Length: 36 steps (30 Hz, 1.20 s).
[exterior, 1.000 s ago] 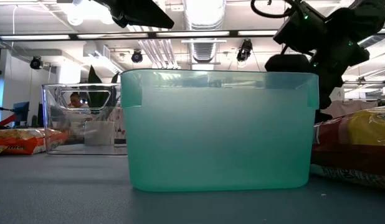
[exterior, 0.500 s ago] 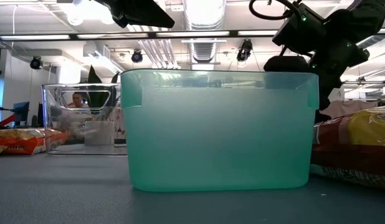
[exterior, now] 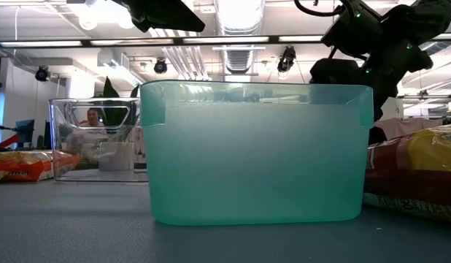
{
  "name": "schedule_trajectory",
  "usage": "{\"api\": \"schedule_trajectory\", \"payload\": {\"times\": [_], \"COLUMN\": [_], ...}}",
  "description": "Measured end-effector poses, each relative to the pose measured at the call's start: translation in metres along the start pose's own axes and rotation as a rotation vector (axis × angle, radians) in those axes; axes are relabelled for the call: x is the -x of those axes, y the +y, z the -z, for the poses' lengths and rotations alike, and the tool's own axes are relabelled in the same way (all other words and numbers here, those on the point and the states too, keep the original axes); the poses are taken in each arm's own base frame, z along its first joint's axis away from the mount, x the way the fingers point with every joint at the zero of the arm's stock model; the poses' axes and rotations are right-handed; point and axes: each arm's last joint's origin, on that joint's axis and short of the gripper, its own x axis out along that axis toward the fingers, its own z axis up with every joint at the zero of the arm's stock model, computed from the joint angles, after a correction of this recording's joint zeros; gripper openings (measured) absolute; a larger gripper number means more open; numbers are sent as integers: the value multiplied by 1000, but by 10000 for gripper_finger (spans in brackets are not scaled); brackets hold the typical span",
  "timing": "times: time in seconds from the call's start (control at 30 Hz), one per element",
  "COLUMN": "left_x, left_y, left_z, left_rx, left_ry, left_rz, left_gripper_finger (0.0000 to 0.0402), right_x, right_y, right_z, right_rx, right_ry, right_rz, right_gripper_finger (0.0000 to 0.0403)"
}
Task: Sort Maruchan noodles
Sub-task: Put the red noodle pack into the green bin
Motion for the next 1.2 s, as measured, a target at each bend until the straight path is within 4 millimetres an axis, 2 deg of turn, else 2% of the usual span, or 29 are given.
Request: {"api": "schedule_trajectory", "payload": {"times": [0.1, 0.2, 0.53, 0.67, 0.9, 1.2], "left_x": [0, 0, 0, 0, 0, -3], "left_y": [0, 0, 0, 0, 0, 4], "left_z": [0, 0, 0, -1, -3, -7], "left_rx": [0, 3, 3, 3, 15, 33], "left_ry": [0, -4, -4, -5, -22, -57], "left_rz": [-1, -2, -2, -2, -3, -19], "left_gripper_finger": [9, 9, 9, 9, 9, 10], "right_x": [3, 7, 24, 29, 28, 30], "right_y": [1, 2, 8, 11, 11, 15], "right_z": [-1, -2, -8, -8, -3, -1], "right_rx": [19, 30, 128, 224, 326, 341], "right_ry": [-8, -19, -115, -142, -169, -182], "right_rz": [-4, -19, -46, -46, 25, 7], "right_gripper_finger": [16, 9, 8, 8, 8, 8]}}
